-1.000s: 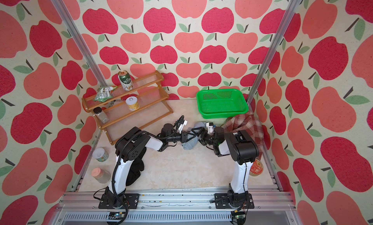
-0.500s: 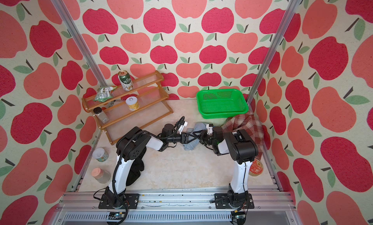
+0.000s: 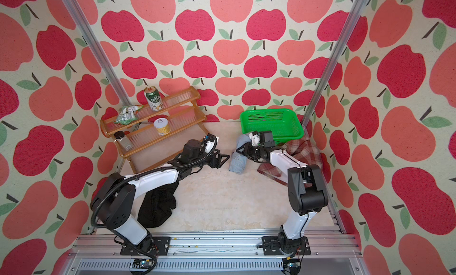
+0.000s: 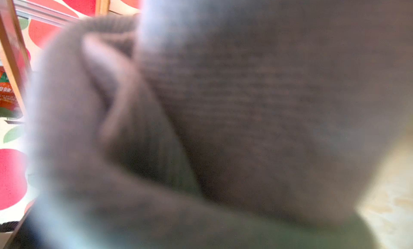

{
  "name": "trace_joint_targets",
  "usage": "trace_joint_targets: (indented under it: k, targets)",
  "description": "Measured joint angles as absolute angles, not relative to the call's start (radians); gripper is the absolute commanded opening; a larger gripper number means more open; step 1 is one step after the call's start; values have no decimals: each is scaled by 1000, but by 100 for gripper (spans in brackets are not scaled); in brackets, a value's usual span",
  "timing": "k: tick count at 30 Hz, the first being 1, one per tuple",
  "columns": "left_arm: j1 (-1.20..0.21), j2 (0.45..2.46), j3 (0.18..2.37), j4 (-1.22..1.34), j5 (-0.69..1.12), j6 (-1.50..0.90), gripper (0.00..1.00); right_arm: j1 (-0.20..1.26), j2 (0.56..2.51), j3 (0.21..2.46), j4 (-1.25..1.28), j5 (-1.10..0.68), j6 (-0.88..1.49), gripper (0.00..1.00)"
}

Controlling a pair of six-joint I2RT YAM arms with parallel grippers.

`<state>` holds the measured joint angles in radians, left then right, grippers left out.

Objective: Roll up the skirts
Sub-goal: Pick up the skirt from the center of the board, then place the skirt in the basket.

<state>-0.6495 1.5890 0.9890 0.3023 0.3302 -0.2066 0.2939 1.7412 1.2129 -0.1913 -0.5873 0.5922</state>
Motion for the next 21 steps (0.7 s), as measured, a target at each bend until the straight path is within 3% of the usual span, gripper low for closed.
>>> trace_joint_targets:
  k: [4,10,15,21]
  targets:
    - [-654,1465,901,262,217,-172,80,289,1812,1565,-497,-554,399,29]
    - [-686,1414,791,205,109,-165,79,265,2028,2051,-684,-432,164,28]
    - [-703,1393,727,166,52,-156,79,216,2239,2306,-707,-352,47,27]
    - [-686,1386,706,146,25,-135,79,131,2436,2426,-667,-342,-19,28]
